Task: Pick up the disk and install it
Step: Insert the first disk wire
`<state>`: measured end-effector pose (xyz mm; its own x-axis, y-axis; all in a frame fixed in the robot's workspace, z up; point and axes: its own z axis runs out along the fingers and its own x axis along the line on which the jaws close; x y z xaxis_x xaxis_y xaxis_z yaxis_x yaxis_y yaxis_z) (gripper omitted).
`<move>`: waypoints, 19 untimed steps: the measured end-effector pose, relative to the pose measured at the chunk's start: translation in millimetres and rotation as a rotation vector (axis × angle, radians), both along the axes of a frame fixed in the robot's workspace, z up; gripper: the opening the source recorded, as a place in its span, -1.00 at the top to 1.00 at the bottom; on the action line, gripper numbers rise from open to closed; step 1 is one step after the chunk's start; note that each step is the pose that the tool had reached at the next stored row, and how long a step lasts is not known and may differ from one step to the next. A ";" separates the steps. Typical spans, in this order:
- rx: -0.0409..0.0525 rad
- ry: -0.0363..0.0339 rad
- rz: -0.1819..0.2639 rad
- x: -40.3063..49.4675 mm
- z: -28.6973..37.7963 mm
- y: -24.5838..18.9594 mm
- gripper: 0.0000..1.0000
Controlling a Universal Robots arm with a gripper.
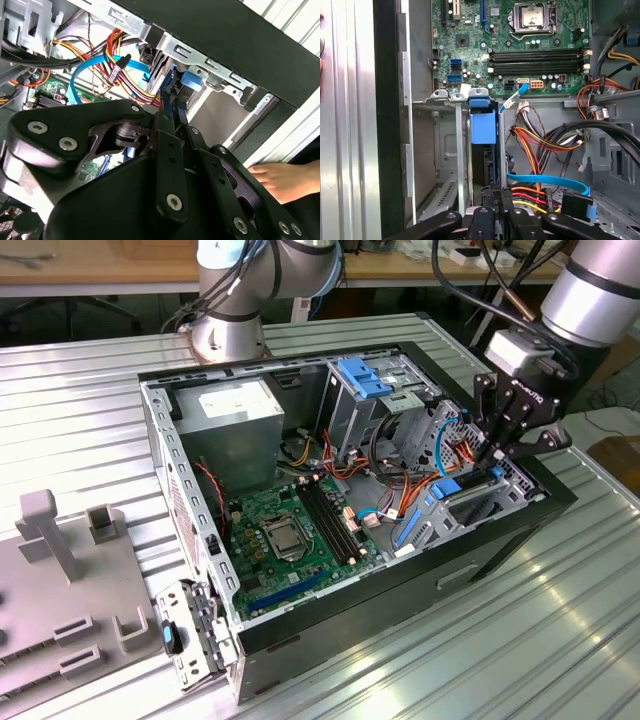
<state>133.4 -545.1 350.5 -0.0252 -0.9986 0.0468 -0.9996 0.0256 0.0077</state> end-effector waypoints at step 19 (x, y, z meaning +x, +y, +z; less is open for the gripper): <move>0.0011 -0.0049 0.027 -3.1 -4.2 -3.2 0.66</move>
<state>130.3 -548.3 346.4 0.0018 -0.9990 0.0456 -1.0000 -0.0016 0.0028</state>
